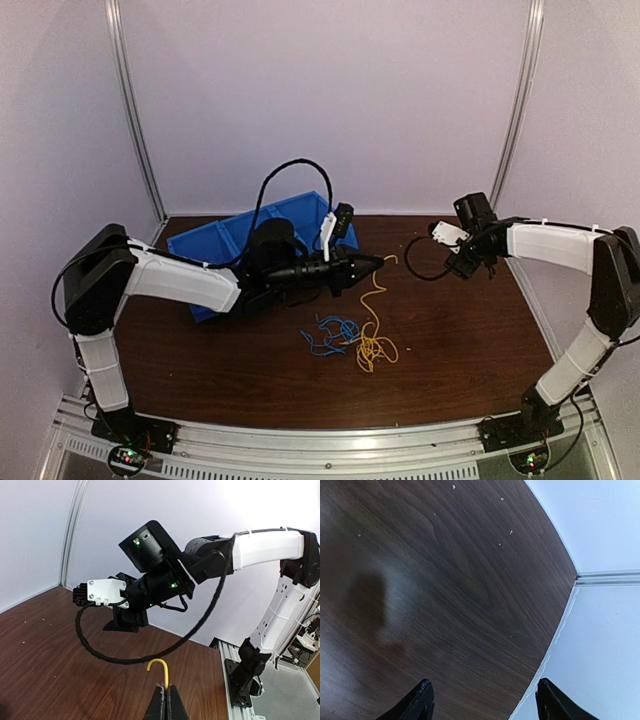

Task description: Untangle the cables

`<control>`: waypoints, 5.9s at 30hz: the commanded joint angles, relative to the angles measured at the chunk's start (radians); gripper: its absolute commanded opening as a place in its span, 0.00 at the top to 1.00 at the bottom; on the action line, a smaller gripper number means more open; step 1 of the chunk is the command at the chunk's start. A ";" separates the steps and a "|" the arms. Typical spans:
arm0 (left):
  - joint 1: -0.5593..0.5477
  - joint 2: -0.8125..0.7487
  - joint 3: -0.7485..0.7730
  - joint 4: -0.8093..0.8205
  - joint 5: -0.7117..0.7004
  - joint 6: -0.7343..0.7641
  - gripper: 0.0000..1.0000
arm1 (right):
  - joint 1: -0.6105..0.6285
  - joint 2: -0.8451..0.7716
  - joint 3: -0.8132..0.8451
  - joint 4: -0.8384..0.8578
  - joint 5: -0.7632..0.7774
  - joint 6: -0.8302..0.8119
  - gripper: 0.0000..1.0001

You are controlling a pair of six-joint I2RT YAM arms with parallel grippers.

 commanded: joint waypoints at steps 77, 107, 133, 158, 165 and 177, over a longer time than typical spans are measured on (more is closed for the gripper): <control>-0.020 -0.291 0.868 -0.494 -0.576 0.572 1.00 | 0.012 0.087 -0.105 0.250 -1.011 0.337 0.83; 0.273 0.029 0.857 -0.759 -0.254 0.201 1.00 | -0.096 -0.292 -0.182 0.143 -0.859 0.273 0.37; 0.361 0.188 1.096 -0.738 -0.149 0.134 1.00 | -0.105 -0.257 -0.198 0.142 -0.885 0.252 0.37; 0.401 0.245 1.125 -0.660 -0.181 0.120 1.00 | -0.129 -0.243 -0.207 0.139 -0.889 0.241 0.37; 0.465 0.295 1.054 -0.640 -0.150 0.065 1.00 | -0.134 -0.236 -0.208 0.137 -0.890 0.235 0.37; 0.503 0.313 0.902 -0.655 -0.088 0.059 1.00 | -0.136 -0.219 -0.208 0.132 -0.892 0.221 0.37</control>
